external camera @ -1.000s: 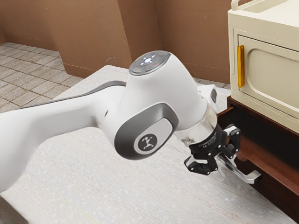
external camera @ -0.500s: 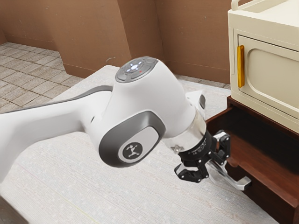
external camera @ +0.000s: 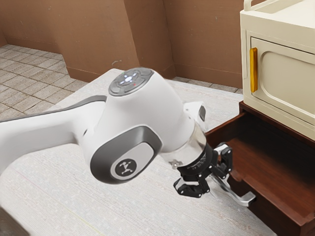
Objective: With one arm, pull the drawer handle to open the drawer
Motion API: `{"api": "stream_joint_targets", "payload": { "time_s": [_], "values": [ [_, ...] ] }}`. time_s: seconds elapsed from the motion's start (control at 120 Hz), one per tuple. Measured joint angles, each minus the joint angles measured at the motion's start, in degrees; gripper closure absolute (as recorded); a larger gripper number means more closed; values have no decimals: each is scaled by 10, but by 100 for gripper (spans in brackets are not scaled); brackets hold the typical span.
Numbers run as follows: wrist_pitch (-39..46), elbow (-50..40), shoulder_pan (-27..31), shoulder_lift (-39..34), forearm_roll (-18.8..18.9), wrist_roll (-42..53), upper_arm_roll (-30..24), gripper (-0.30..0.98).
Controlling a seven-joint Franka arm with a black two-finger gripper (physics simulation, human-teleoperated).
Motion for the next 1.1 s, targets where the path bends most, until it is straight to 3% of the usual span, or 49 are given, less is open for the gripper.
{"api": "stream_joint_targets", "payload": {
  "time_s": [1.1],
  "values": [
    [17,-83,-15,-75,32,-23,1,56]
  ]
}}
